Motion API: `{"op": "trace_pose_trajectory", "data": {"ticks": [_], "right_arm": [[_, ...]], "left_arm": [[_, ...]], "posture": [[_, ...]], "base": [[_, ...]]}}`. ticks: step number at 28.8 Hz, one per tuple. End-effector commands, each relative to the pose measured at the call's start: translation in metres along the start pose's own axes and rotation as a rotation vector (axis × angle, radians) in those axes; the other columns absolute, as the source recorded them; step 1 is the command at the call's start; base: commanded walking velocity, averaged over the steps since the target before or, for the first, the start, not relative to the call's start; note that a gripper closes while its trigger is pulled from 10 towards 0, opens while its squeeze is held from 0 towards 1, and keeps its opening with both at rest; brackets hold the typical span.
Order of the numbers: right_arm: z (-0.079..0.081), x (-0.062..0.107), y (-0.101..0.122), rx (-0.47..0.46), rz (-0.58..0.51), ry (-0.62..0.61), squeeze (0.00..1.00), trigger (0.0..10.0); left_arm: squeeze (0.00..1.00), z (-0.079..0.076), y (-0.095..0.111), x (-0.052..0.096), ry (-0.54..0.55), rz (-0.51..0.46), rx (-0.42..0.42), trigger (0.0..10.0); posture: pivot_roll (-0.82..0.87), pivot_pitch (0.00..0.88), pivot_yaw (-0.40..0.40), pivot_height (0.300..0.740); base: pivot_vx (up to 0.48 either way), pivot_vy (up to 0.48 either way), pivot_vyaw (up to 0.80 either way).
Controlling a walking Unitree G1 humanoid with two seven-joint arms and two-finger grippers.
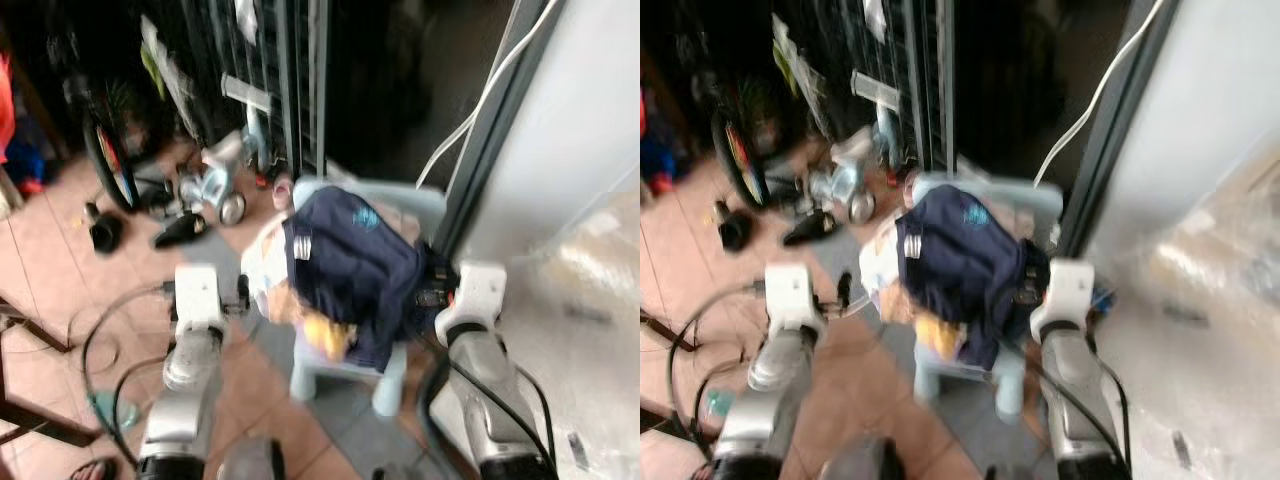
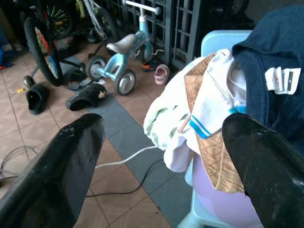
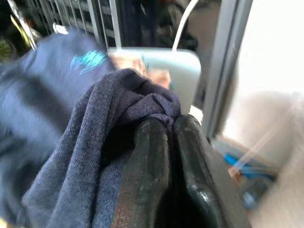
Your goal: Clothes washing
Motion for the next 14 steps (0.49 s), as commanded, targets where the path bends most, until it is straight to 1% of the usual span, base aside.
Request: {"op": "trace_pose_trajectory", "data": {"ticks": [1,7,10,13,14], "right_arm": [[0.0005,-0.0024,0.0049,-0.008,-0.012,0.005,0.00,10.0],[0.0003,-0.0046,0.0057,-0.002,-0.012,0.008,0.00,10.0],[0.0001,-0.0067,0.0064,0.001,-0.015,0.006,0.00,10.0],[-0.0002,-0.0083,0.0088,0.009,-0.026,0.004,0.00,10.0],[-0.0008,-0.0085,0.0092,0.012,-0.027,-0.003,0.00,10.0]], "left_arm": [[0.00,0.0027,0.0025,-0.0006,0.008,-0.008,-0.010,10.0],[0.00,0.0030,0.0031,-0.0021,0.016,-0.009,-0.008,10.0],[0.00,0.0028,0.0050,-0.0039,0.017,-0.017,-0.010,10.0],[0.00,0.0030,0.0076,-0.0063,0.021,-0.017,-0.019,10.0],[0.00,0.0037,0.0096,-0.0067,0.025,-0.020,-0.023,10.0]], "posture": [[-0.04,0.000,0.025,0.740],[-0.04,0.000,0.022,0.740],[-0.04,0.000,0.028,0.740],[-0.03,0.018,0.029,0.740],[-0.02,0.016,0.040,0.740]], "base": [[0.000,0.000,-0.80],[0.000,0.000,-0.80],[0.000,0.000,-0.80],[0.000,0.000,-0.80],[0.000,0.000,-0.80]]}}
Point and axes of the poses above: a point about 5 cm out from each wrist's last joint towards the gripper, its own x axis pointing back from the gripper into the wrist, its own y axis along the axis of the wrist's last joint, z = x × y, the point moved 3 cm from there along -x, pointing out of the wrist towards the gripper, and after that the axes turned 8 degrees about x, right-handed, at the moved point
